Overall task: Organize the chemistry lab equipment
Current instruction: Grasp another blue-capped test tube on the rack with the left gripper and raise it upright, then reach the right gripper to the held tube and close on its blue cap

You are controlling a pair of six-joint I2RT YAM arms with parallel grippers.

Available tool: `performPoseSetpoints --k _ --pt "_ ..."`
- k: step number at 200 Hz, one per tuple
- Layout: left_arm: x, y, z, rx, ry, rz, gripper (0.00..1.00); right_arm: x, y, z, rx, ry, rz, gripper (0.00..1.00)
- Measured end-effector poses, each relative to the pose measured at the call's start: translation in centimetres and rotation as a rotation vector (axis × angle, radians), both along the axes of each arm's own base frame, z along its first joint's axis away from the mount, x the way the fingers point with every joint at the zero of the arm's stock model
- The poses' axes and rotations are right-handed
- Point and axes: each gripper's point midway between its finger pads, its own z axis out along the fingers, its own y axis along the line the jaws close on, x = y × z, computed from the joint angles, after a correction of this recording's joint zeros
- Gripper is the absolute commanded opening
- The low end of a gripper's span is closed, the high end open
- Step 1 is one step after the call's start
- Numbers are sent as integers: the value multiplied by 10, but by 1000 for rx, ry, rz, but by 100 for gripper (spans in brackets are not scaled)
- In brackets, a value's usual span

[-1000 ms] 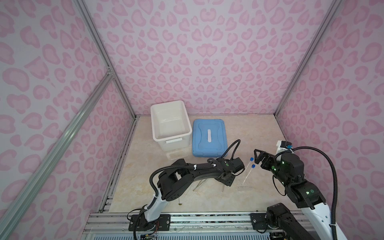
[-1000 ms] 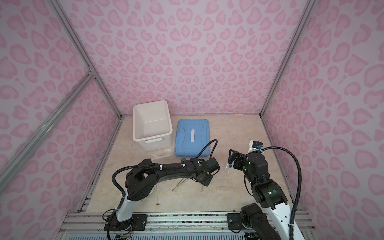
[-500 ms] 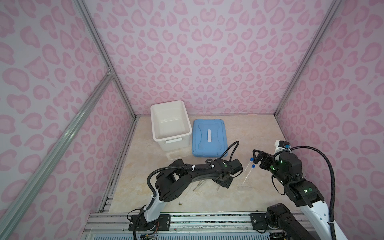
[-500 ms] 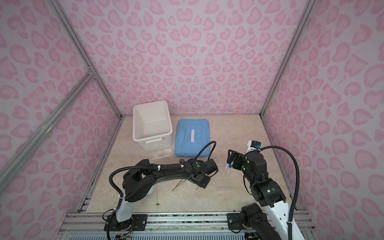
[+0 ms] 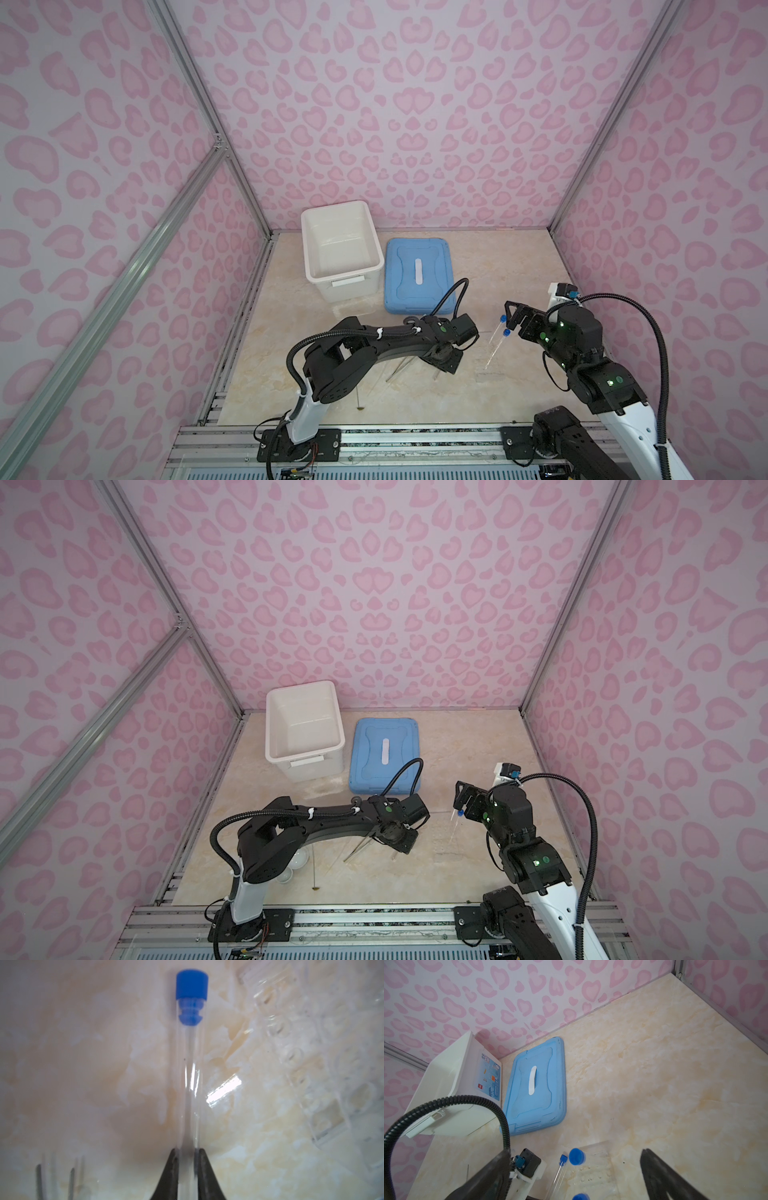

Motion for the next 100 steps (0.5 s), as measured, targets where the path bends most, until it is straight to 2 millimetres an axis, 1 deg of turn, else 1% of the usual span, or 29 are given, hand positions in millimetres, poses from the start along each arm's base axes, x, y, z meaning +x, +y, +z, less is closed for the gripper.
performPoseSetpoints --k 20,47,63,85,100 --pt "-3 5 4 -11 -6 0 11 0 1 2 4 -3 6 98" --pt "-4 8 20 -75 -41 -9 11 0 4 10 17 -19 20 98" --pt "-3 6 29 -117 -67 -22 12 0 6 8 21 -11 30 98" --pt "-2 7 47 -191 -114 -34 12 2 12 8 32 4 57 98" --pt "-2 8 64 -252 -160 -44 12 4 18 11 44 14 84 97"
